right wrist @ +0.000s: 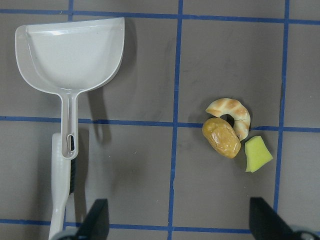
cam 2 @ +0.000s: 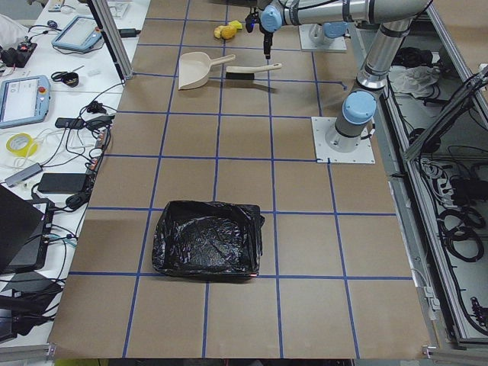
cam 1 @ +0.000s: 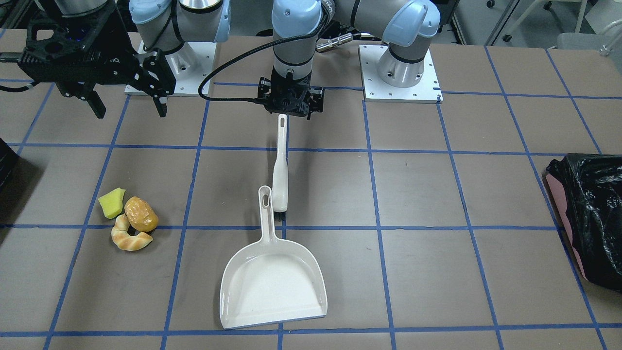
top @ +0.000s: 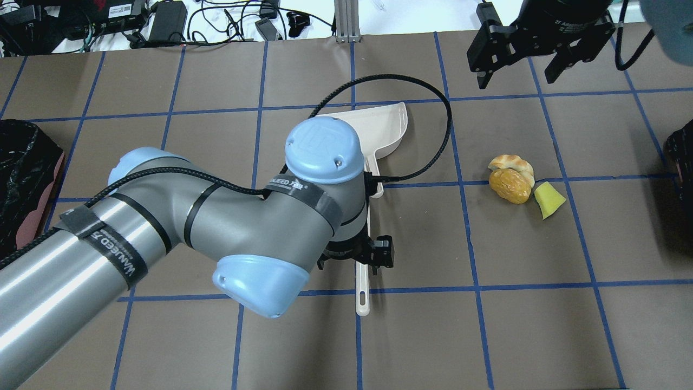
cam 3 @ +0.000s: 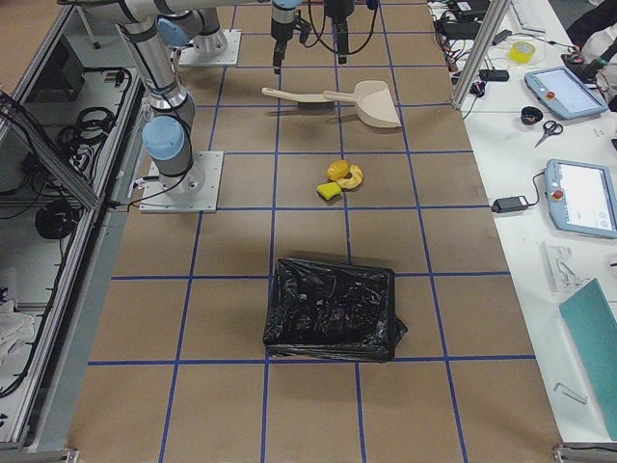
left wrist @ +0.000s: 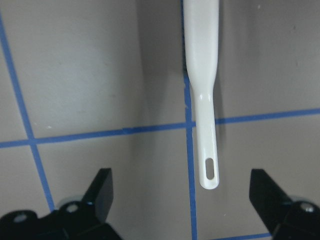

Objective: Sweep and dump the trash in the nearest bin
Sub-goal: 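Reach the left gripper to the white brush handle while the right approaches the dustpan, then grasp the brush handle with the left gripper while the right grasps the dustpan handle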

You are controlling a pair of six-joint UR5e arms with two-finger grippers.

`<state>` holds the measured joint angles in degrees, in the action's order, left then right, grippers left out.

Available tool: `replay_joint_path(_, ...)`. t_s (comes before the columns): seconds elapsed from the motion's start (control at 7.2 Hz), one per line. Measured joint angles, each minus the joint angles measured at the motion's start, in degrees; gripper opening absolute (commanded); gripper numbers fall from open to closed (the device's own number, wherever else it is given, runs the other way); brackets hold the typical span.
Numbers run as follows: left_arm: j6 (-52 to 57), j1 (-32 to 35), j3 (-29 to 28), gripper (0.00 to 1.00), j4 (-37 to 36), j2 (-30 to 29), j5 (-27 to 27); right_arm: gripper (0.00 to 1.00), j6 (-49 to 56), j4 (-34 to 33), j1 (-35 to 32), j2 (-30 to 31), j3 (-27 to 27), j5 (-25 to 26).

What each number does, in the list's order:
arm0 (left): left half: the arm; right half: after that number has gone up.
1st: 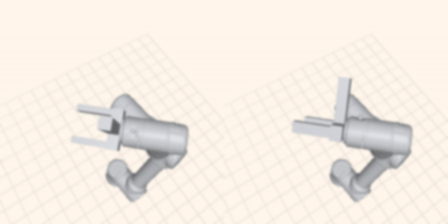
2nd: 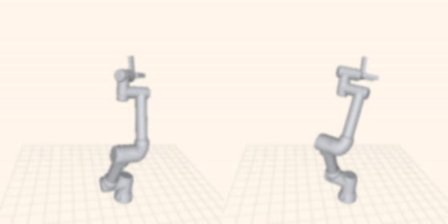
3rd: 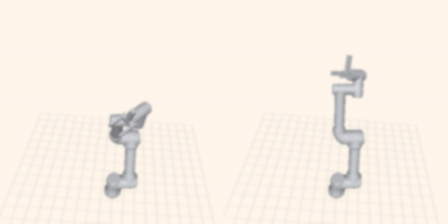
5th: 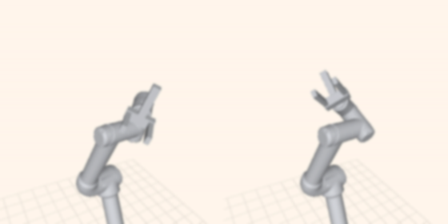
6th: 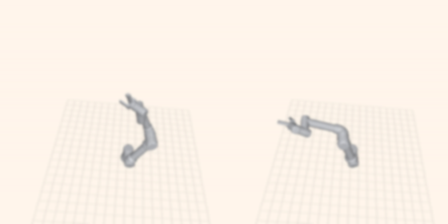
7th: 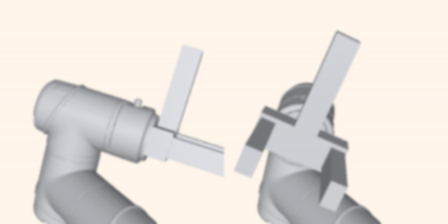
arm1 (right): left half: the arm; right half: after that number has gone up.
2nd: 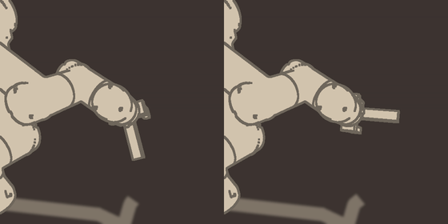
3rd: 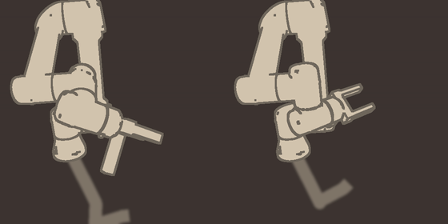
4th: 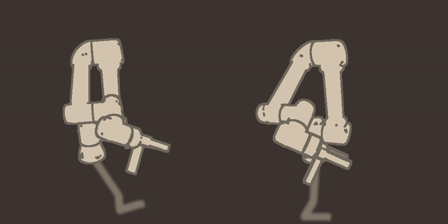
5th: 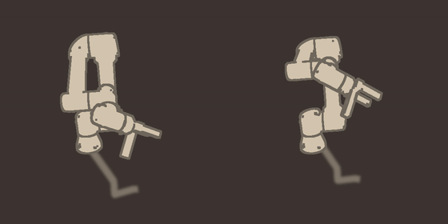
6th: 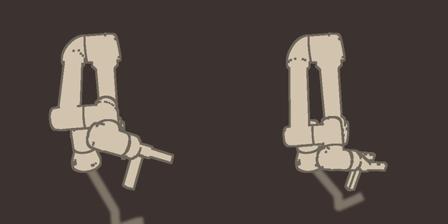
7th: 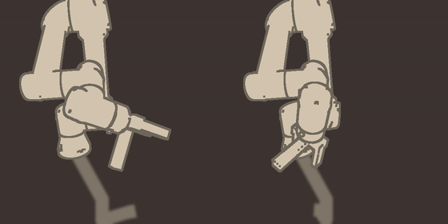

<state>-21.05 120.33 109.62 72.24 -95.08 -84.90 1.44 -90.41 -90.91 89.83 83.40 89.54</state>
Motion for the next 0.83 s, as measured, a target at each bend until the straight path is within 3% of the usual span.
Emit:
replay_joint_path(0.28, -0.1, 2.0, 2.4, 0.99, -4.6, -2.6, -0.2, 1.0, -0.5, -1.4, 0.4, -4.6, 0.9, -1.7)
replay_joint_path(0.56, -0.2, 3.6, 4.4, 0.98, -8.7, -4.5, -0.5, 0.95, -1.3, -4.1, 0.7, -15.5, -0.2, -4.9)
replay_joint_path(0.69, -0.2, 3.9, 5.0, 0.98, -9.9, -5.3, -0.6, 0.99, -2.5, -2.7, 0.1, -21.2, -1.6, -6.5)
replay_joint_path(0.83, -0.2, 4.1, 5.3, 0.92, -11.0, -6.0, -0.6, 1.0, -4.9, -0.3, -1.6, -25.0, -2.6, -9.2)
